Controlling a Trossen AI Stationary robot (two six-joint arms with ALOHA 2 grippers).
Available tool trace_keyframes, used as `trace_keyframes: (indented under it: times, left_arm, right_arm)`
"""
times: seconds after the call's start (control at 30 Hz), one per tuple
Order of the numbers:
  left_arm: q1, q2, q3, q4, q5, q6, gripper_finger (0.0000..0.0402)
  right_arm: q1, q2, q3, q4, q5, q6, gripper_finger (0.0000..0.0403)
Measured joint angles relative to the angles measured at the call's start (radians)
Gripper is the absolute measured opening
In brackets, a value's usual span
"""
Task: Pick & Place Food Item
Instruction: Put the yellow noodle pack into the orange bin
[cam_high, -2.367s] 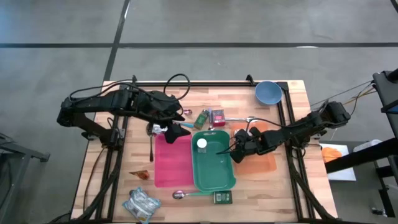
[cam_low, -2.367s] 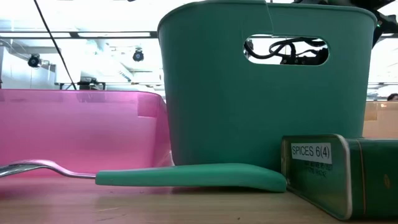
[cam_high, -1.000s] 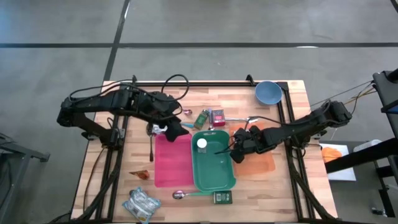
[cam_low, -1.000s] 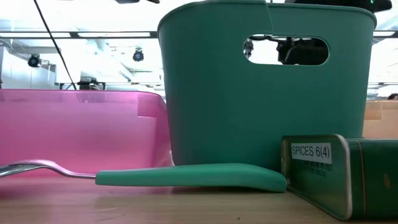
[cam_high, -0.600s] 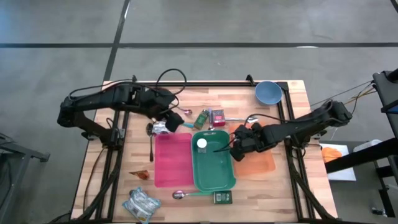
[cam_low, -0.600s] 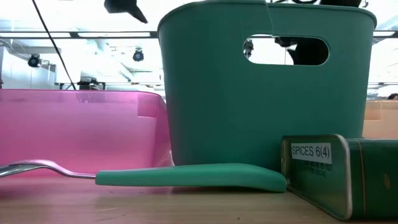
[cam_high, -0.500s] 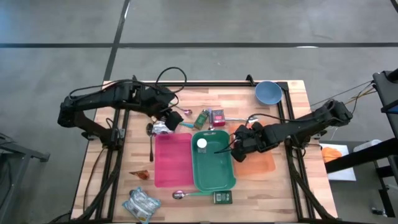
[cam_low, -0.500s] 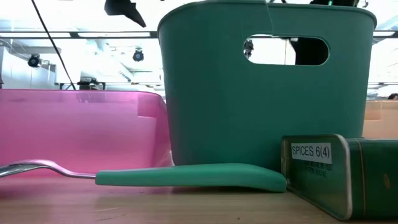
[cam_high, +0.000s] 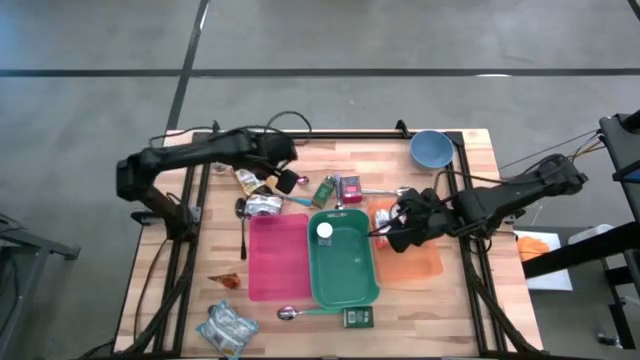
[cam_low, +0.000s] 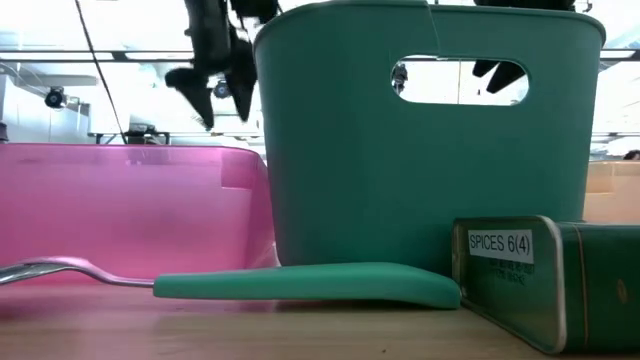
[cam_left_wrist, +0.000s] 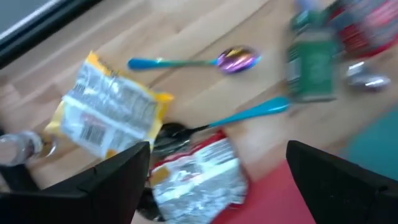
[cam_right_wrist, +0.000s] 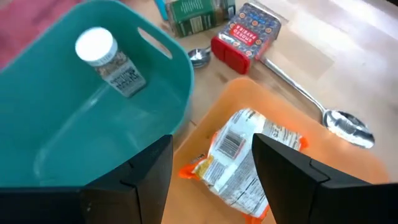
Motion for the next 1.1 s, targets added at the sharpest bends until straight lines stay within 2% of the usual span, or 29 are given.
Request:
trace_keyframes:
  times: [0.3, 0.57, 0.8, 1.1]
  left_arm:
    - [0.041, 0.143, -0.024, 0.003, -0.158, 0.024, 0.0378]
    - [0.104, 0.252, -0.024, 0.017, -0.163, 0.087, 0.0378]
    - [0.153, 0.292, -0.027, 0.076, -0.133, 0.179, 0.0378]
    - [0.177, 0.373, -0.028, 0.069, -0.088, 0.194, 0.0378]
  right_arm:
    - [0.042, -0.065, -0.062, 0.001, 0.001, 0.098, 0.0217]
    - [0.068, -0.053, -0.063, 0.008, 0.0, 0.107, 0.0217]
    - [0.074, -0.054, -0.061, 0.008, 0.0, 0.106, 0.0217]
    - [0.075, -0.054, -0.061, 0.009, -0.001, 0.107, 0.0217]
